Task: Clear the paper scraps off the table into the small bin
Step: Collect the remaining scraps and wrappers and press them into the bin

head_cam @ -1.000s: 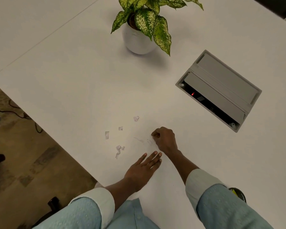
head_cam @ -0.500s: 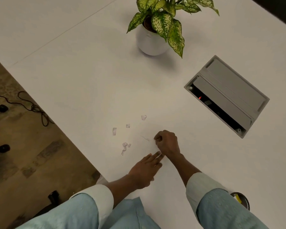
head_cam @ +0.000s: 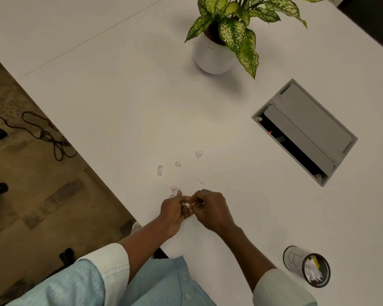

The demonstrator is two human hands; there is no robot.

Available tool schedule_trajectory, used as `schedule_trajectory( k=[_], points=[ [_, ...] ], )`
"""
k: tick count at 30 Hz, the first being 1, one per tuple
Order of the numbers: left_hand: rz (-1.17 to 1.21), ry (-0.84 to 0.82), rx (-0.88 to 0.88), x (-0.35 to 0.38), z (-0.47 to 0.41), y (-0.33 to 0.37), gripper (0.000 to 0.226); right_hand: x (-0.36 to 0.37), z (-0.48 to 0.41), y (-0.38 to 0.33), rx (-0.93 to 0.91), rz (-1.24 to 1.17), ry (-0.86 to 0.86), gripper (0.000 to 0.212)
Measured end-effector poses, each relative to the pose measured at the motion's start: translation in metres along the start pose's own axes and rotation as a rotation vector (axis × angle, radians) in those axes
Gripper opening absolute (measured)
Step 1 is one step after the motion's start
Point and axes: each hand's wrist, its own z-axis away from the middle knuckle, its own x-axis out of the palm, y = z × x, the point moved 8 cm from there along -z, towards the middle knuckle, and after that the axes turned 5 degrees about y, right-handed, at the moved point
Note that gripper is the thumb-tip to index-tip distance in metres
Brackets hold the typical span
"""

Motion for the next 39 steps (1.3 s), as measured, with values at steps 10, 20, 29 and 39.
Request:
schedule_trajectory(
  k=[10, 20, 29, 39],
  points=[
    [-0.082, 0.010, -0.027, -0.031, 0.007, 0.013, 0.041, -0.007, -0.026, 0.041, 0.183, 0.178, 0.207, 0.021],
    [-0.109, -0.027, -0.003, -0.049, 0.012, 0.036, 0.036, 0.020, -0.045, 0.042, 0.138, 0.374, 0.139, 0.015],
    [-0.112, -0.049, -0.020, -0.039, 0.012, 0.036, 0.040, 0.027, 0.007, 0.066, 0.452, 0.016, 0.266, 0.013],
    [-0.160, -0.071, -0.008, -0.043, 0.018, 0.042, 0.041, 0.022, -0.009, 0.050, 0.296, 0.156, 0.253, 0.035]
  ],
)
